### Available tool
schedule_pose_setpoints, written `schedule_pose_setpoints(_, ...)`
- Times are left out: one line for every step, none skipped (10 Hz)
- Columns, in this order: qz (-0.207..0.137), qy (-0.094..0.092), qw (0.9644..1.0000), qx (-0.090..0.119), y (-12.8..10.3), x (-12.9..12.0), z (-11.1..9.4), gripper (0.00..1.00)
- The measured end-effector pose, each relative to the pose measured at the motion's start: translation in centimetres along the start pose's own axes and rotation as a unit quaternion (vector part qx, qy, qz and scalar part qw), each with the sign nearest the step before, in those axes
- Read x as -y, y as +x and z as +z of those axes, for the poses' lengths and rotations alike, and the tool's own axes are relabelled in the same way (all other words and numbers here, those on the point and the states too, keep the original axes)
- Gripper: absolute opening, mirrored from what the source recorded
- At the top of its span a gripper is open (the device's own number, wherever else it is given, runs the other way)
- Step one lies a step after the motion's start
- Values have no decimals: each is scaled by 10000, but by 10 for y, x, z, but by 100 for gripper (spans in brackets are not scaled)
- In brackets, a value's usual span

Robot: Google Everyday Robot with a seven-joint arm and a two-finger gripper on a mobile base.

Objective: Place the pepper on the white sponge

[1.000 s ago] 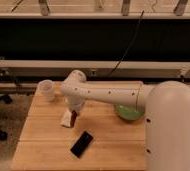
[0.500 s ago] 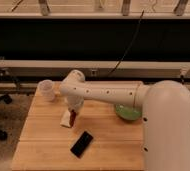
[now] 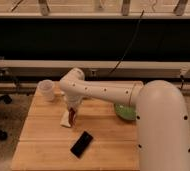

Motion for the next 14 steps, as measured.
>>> schedule_pose_setpoints(-64,26,10000,24,-2,4,0,0)
schedule_pose_setpoints(-121,42,9999,44,-4,8,1,0)
schedule_pose_setpoints(-175,66,9998,69,-7,12,2,0)
schedule_pose_setpoints(-216,80,9997,87,-9,15,2,0)
schedule_pose_setpoints(-282,98,9995,129,-12,21,4,0)
schedule_pose_setpoints(-320,109,9993,169,-13,26,7,0)
schedule_pose_setpoints(-346,114,9991,193,-15,29,9,1)
schedule_pose_setpoints(-371,116,9990,220,-14,31,12,5)
schedule_pose_setpoints(-395,120,9989,237,-14,33,14,18)
schedule_pose_setpoints(-416,127,9987,246,-15,35,16,24)
schedule_pose_setpoints(-445,153,9986,258,-15,38,18,37)
schedule_pose_setpoints(-449,172,9985,272,-15,39,19,46)
schedule_pose_setpoints(-441,199,9984,287,-14,39,20,55)
schedule_pose_setpoints(-437,225,9983,304,-14,39,21,61)
